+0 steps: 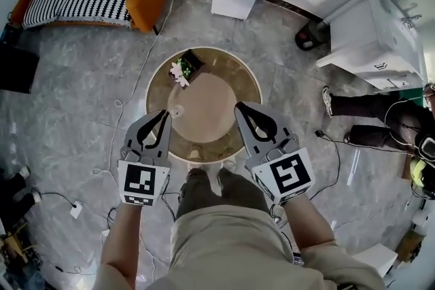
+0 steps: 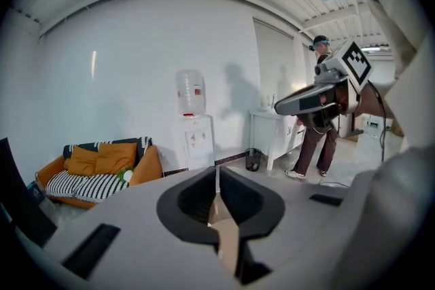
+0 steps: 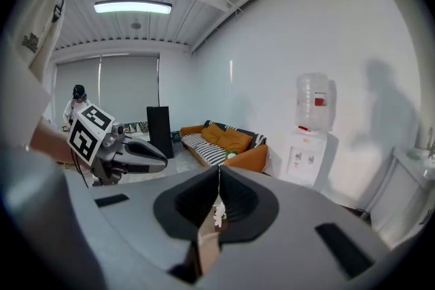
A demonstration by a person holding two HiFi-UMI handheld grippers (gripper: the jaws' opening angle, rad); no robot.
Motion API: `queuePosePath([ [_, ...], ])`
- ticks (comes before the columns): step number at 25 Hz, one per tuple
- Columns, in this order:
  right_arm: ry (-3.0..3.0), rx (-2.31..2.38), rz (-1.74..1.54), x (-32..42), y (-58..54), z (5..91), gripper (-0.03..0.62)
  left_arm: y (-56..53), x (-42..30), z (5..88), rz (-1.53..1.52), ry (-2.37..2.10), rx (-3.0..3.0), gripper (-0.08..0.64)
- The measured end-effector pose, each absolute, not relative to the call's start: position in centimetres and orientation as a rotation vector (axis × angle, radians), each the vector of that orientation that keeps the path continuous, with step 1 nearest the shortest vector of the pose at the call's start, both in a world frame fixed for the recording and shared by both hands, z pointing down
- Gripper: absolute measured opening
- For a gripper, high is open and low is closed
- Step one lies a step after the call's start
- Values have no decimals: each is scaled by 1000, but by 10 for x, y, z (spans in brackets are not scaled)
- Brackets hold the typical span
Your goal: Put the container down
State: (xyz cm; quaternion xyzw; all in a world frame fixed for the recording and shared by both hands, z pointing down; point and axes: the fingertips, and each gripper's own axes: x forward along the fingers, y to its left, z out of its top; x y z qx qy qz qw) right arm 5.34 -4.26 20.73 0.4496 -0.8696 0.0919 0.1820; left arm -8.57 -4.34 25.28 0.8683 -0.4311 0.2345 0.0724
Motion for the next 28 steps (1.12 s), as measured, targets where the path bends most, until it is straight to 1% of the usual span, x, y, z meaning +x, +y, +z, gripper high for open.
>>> queuePosePath([
  [8,-2514,1286,166,55,-5,131,-3,-14,-86,167,593,-1306,2678,11],
  [14,-2543,1388,101,61,19,89,-3,16,-88,123,482,-1285,2678,9],
  [16,-2561,1419,103,64,27,79,-3,25,-89,111,468,-1297,2697,9],
  [21,-2649,1431,258,71,40,59,-3,41,-91,88,492,-1399,2721,9],
  [28,-2640,1433,211,78,44,42,-3,49,-82,70,458,-1397,2736,9],
])
